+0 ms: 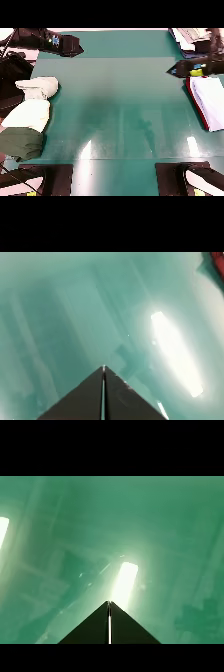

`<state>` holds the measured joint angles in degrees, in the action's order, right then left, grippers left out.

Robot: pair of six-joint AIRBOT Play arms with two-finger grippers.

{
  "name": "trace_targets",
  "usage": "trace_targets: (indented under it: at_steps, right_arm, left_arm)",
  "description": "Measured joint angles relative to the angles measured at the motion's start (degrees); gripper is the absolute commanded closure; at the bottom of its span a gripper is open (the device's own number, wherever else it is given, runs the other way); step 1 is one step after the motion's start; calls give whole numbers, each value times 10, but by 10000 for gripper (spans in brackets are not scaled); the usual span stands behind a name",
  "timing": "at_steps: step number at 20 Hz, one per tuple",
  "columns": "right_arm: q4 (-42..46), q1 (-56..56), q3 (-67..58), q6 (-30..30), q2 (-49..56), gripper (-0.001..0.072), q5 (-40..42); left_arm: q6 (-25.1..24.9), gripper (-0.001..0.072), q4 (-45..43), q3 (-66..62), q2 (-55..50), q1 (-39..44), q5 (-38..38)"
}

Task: Fold the shirts.

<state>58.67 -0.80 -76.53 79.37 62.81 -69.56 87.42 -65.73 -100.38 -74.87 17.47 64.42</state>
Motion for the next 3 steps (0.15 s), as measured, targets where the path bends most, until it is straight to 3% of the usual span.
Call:
trace_targets:
  at_steps: [3]
  right_arm:
    - [0,-49,0,-2,17,691,4]
  left_arm:
    - [0,685,0,0,0,0,-16]
